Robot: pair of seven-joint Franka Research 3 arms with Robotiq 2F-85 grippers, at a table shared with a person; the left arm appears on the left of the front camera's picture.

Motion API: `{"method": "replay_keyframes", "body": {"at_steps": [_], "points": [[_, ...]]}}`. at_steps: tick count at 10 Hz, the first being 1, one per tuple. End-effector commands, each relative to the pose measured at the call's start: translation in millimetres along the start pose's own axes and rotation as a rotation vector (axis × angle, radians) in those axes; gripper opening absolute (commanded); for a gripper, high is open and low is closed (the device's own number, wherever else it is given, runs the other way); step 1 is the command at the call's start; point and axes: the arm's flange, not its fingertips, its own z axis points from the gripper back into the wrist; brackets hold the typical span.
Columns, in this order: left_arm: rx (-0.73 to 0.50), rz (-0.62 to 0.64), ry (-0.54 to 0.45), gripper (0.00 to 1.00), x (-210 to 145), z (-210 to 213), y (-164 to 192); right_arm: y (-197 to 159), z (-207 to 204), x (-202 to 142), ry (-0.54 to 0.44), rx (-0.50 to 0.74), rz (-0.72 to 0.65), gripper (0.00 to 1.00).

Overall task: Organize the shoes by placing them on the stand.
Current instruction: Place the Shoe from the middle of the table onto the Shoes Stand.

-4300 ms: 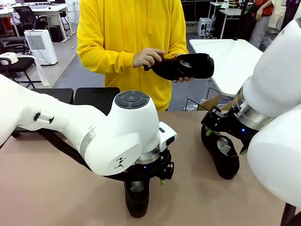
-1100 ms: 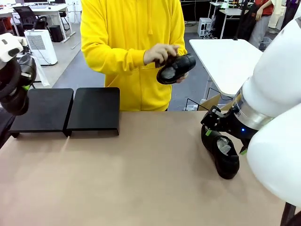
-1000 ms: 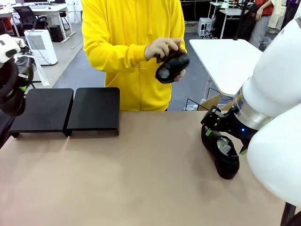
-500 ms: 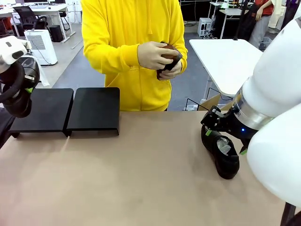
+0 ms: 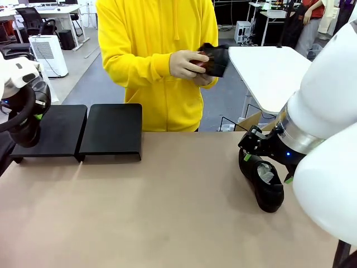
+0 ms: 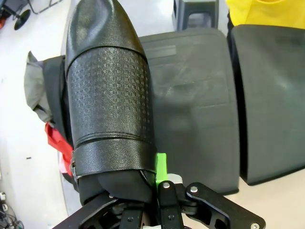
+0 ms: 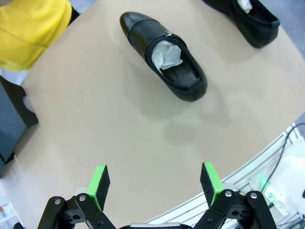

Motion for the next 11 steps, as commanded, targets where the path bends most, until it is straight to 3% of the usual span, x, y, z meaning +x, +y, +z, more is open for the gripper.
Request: {"method": "replay_keyframes", "body": {"at_steps": [1,10,11], "points": [[0.035,-0.036,-0.024,0.00,11.0,-2.8,15.3,0.5,-0.9,3.1,0.009,0.017,0.014,1.00],[0.012,-0.030,-0.058,0.00,2.2,-36.7,27.2,0.5,-0.9,3.1,0.009,0.017,0.014,1.00],[0.011,-0.034,-0.062,0.05,1.3,-37.4,26.4,0.5,-0.9,3.1,0.009,0.017,0.014,1.00]]}}
